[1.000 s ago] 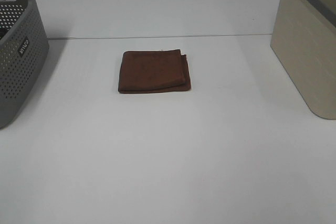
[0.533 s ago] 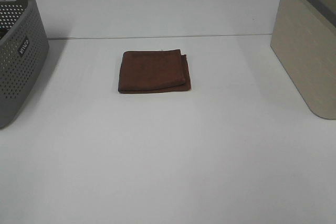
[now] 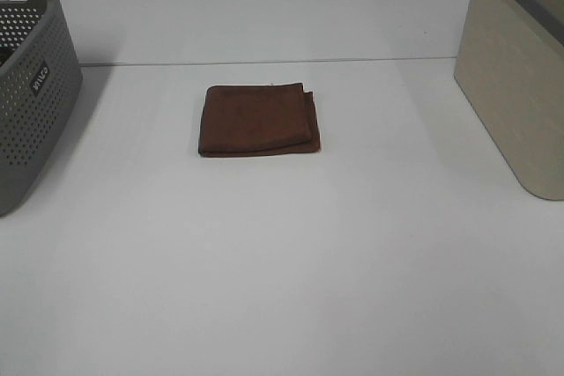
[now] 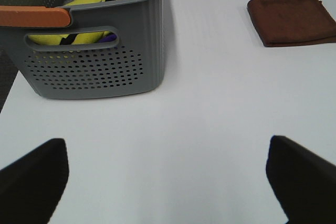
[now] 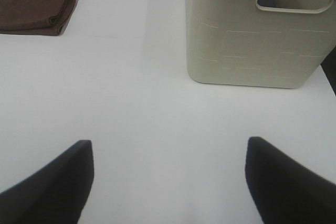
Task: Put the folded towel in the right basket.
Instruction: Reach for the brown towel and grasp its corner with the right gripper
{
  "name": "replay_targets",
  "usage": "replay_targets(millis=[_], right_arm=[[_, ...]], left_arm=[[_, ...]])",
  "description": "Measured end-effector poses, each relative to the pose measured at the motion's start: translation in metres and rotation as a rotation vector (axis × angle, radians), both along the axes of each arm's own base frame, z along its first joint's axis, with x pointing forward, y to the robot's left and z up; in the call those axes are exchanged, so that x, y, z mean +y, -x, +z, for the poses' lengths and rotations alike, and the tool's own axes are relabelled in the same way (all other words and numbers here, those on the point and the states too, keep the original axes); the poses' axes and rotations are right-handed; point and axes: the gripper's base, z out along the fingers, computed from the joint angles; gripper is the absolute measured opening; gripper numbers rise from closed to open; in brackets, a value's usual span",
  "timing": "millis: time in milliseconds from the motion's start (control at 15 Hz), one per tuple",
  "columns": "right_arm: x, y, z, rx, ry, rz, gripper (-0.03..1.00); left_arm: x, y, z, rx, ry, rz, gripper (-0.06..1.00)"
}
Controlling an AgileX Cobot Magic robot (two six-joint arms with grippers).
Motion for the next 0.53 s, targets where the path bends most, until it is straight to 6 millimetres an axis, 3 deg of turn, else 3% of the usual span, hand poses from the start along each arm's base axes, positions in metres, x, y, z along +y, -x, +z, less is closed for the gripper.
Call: replay_targets(millis=[533], right_arm=[[0.0000, 0.0000, 0.0000, 0.000, 0.000, 0.000, 0.75]], left_arm=[[0.0000, 0.0000, 0.0000, 0.000, 0.000, 0.000, 0.97]])
